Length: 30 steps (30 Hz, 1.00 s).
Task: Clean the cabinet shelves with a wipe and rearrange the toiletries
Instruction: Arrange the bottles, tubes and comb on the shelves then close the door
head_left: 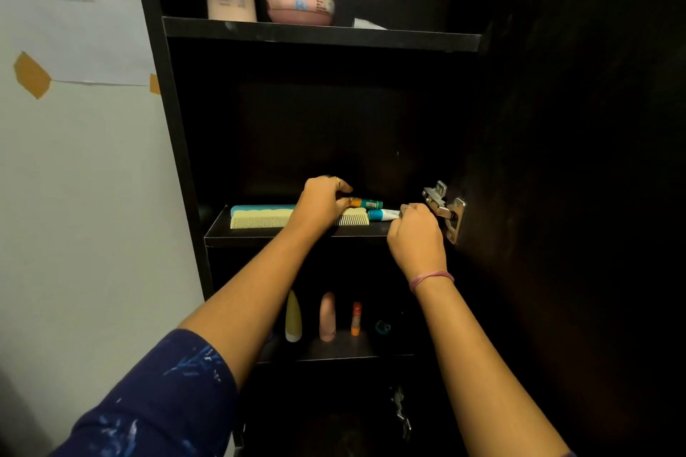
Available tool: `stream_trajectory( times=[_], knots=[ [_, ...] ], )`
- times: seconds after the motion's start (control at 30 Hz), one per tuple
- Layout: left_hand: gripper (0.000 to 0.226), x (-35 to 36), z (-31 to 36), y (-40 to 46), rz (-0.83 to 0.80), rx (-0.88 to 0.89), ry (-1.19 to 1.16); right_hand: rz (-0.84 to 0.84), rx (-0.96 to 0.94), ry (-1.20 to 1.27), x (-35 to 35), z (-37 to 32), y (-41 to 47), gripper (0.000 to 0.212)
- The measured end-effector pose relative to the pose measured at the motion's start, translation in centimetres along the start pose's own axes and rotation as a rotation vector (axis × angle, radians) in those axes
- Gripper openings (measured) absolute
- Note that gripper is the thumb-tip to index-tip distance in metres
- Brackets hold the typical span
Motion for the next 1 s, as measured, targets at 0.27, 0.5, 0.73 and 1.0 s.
stream_trajectory(
  times=[0.27,0.5,0.73,1.0],
  knots=[
    [0.027,-1.9,-0.9,-1.7,0.082,0.036,-0.050,0.040,0.032,0.172,-0.2,0.0,-0.5,0.040],
    [0.024,-3.7,-1.5,-4.3,0.189,0.055,-0.048,0.093,0.030,0.218,-0.4,-0.2,-1.3,0.036],
    [0.024,-5.7,-1.8,-8.5,0.283,0.151,0.033,0.169,-0.048,0.161,-1.0,-2.1,-4.1,0.039],
    [0.022,-8.5,-5.2,-15.4,0.305,0.205,0.022,0.335,-0.020,0.042,-2.8,-4.2,-11.8,0.037]
  ],
)
Point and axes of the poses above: each hand's wrist, its own y-axis towards the middle knuckle, its own x-axis out of the palm, z = x × y, the point moved 6 cm from there along y, towards the middle knuckle
